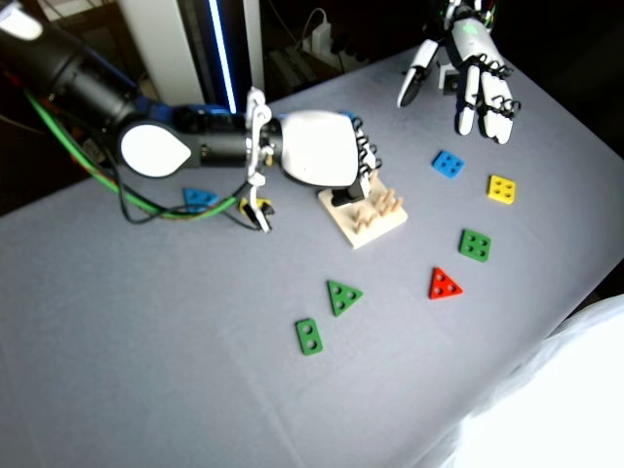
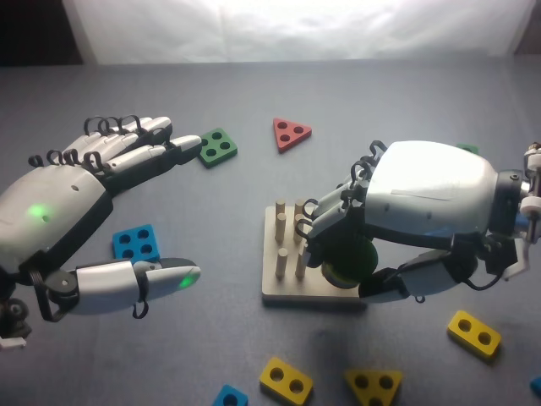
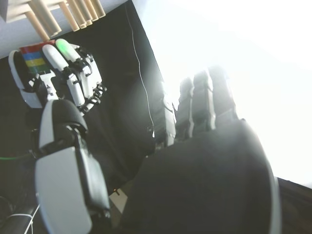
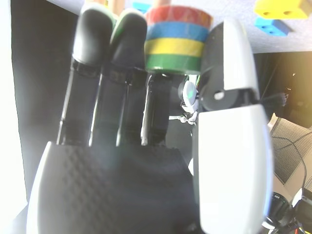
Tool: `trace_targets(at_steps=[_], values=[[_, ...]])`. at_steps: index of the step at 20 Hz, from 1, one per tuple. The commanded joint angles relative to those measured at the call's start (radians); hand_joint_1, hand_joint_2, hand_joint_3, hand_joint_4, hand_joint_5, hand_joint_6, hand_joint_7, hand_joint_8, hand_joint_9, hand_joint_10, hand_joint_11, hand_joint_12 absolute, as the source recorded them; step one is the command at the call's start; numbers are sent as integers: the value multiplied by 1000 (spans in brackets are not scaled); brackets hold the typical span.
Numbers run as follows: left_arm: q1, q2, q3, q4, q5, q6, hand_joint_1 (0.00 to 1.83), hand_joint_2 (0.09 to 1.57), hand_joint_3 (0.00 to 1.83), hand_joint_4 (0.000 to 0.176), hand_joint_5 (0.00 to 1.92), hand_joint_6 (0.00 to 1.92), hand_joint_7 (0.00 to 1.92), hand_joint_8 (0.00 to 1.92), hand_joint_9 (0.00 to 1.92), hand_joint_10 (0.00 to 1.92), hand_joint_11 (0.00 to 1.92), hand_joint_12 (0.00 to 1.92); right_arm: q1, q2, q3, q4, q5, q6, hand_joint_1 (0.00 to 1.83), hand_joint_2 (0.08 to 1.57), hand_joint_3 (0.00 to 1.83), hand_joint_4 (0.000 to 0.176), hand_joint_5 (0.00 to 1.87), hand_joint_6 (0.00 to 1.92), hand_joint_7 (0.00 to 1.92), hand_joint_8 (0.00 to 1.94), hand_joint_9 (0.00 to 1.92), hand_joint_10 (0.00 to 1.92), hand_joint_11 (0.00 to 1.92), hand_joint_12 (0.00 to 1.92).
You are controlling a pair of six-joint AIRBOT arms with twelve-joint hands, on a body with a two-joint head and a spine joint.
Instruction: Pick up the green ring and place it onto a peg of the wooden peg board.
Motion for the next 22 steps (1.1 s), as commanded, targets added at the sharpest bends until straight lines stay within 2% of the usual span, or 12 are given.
trace_targets(at_steps=[1,2,3,5,6,7,11,12,17,19,21,22], values=[[-14,-3,0,18,-124,-5,708,965,0,98,342,3,128,1,97,3,0,463,7,-9,6,18,48,-6,1247,1100,0,0,1055,767,985,1142,1008,1111,944,1424],[-14,-3,-1,18,-124,-5,703,965,0,101,334,0,123,0,88,0,0,458,10,-12,10,19,43,-6,1357,1096,2,0,981,877,964,980,1014,1180,943,1394],[-14,-3,-1,18,-124,-5,680,966,0,105,333,0,130,3,91,1,0,460,10,-12,12,20,41,-6,1381,1093,0,0,967,884,966,943,1027,1172,943,1323],[-14,-3,-1,18,-126,-6,679,968,0,101,336,1,131,3,88,0,0,461,10,-13,16,28,37,-6,1281,1088,0,0,1042,781,1021,1039,1057,1093,972,1329],[-14,-3,-1,18,-127,-6,696,964,0,95,336,1,128,1,86,2,0,459,10,-13,20,35,34,-6,1283,1087,0,0,1149,488,993,1218,1067,1168,990,1392],[-14,-3,-1,18,-128,-7,703,958,0,96,338,1,132,1,93,3,0,477,10,-13,23,44,34,-6,1287,1074,0,0,1176,464,1020,1161,1078,1081,991,1319],[-14,-2,-2,18,-129,-7,721,948,0,97,340,2,144,2,99,3,0,525,10,-10,29,71,34,-6,1275,1075,1,0,1131,583,1042,1093,1117,966,1011,1274],[-14,-2,-2,18,-129,-7,743,952,1,107,328,0,124,2,88,5,0,457,10,-10,30,74,34,-6,1277,1100,2,0,1126,541,961,1275,1057,1278,1014,1508],[-14,-2,-2,18,-130,-8,758,948,2,110,330,0,116,1,93,2,0,442,10,-9,31,86,34,-7,1281,1070,0,0,1141,562,1058,1089,1138,1028,1032,1320],[-13,-3,-2,18,-130,-8,731,949,1,105,339,1,123,1,106,4,0,498,7,-9,30,86,34,-7,1267,1069,1,0,1109,662,1074,1021,1136,1054,1031,1369],[-13,-3,-2,18,-130,-8,726,955,0,106,337,1,123,1,88,0,0,465,3,-9,27,84,34,-7,1277,1089,0,0,1054,667,1048,1110,1117,1043,1038,1369],[-13,-3,-2,18,-130,-8,726,956,1,106,334,0,122,1,97,4,0,465,2,-9,25,78,34,-7,1344,1084,0,0,867,278,1021,985,1022,961,936,1388]])
